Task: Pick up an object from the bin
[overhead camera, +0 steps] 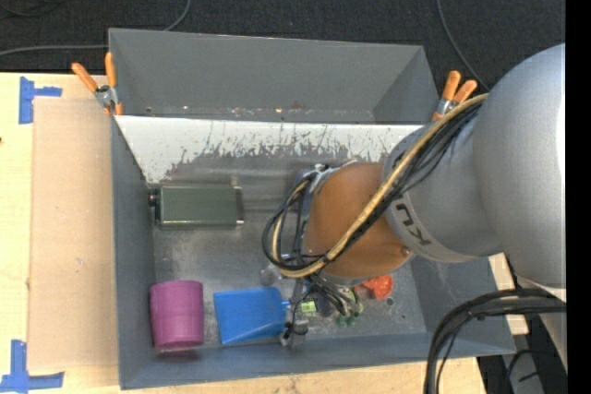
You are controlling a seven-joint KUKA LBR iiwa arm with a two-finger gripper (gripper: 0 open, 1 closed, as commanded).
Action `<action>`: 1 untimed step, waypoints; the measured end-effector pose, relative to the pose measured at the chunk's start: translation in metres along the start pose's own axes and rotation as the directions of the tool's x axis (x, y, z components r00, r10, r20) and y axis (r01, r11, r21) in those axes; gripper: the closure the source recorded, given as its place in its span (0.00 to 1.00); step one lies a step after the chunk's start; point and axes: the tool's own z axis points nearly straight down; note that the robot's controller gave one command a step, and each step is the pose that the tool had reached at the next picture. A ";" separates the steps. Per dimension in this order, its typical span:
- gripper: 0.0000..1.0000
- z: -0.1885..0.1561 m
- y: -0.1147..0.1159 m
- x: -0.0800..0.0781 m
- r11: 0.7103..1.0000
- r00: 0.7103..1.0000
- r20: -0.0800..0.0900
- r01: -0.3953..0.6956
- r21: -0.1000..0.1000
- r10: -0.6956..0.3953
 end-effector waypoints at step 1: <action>1.00 0.000 -0.004 0.001 1.000 1.000 0.009 -0.004 -0.002 0.004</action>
Offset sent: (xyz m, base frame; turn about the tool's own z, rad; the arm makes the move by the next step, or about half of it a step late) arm -0.0042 -0.0002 -0.0001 0.0493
